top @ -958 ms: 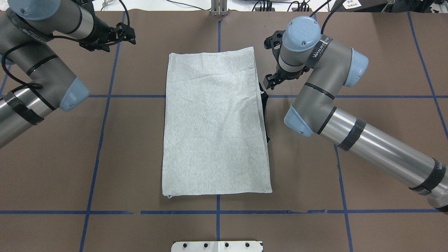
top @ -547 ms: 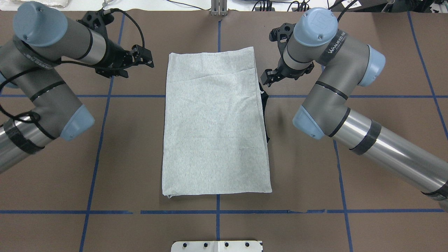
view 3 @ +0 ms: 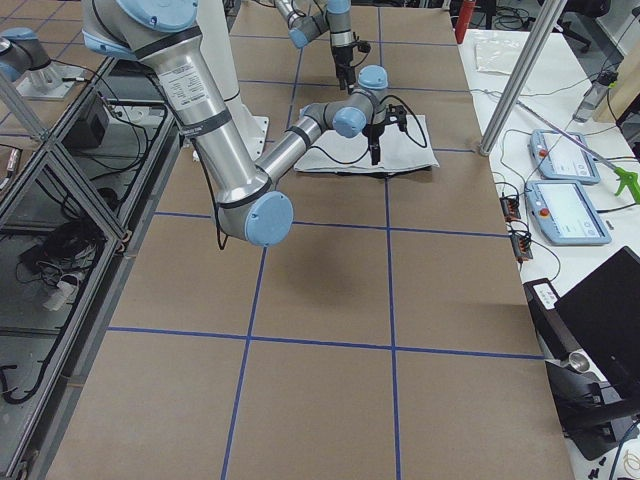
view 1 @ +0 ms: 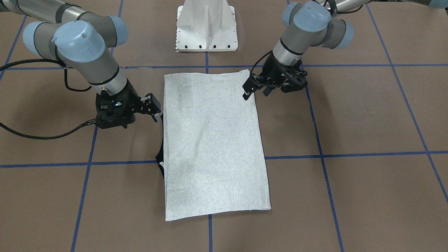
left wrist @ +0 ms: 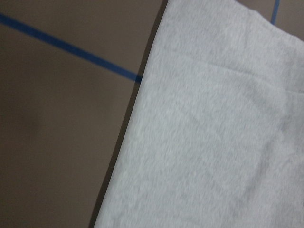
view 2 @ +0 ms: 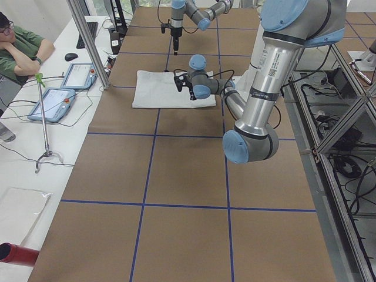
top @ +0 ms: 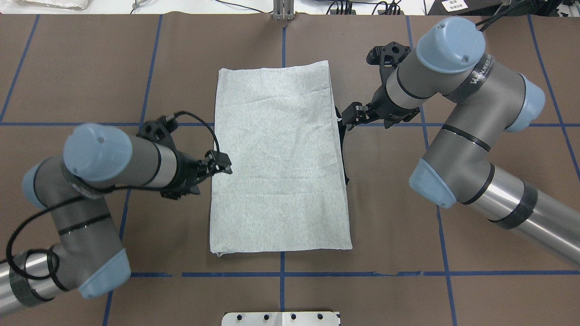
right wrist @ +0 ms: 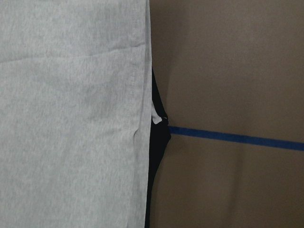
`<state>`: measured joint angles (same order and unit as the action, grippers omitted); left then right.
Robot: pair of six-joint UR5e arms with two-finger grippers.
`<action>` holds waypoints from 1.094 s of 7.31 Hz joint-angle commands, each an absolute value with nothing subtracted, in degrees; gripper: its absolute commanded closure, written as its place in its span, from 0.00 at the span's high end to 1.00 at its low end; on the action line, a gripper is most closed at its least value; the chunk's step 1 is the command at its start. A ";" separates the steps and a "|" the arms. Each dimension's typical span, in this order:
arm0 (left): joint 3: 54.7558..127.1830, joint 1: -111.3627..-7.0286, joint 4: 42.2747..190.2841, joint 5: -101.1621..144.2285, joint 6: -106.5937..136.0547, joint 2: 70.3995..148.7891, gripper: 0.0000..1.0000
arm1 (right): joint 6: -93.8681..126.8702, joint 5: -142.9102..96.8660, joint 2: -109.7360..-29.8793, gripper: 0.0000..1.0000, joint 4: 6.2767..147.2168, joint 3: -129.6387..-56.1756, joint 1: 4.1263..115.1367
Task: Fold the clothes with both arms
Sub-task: 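Lower the left gripper to the near shirt corner while the right holds the far edge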
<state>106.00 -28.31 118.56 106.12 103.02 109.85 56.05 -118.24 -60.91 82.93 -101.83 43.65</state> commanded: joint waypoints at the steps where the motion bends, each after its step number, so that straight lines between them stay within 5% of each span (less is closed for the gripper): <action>1: 106.70 -19.80 118.22 100.38 112.03 107.58 0.98 | 59.84 -118.48 -61.70 1.00 82.88 -104.41 42.02; 8: 109.34 -16.08 113.73 100.37 117.42 106.70 0.77 | 61.17 -118.48 -61.79 1.00 82.79 -104.50 41.57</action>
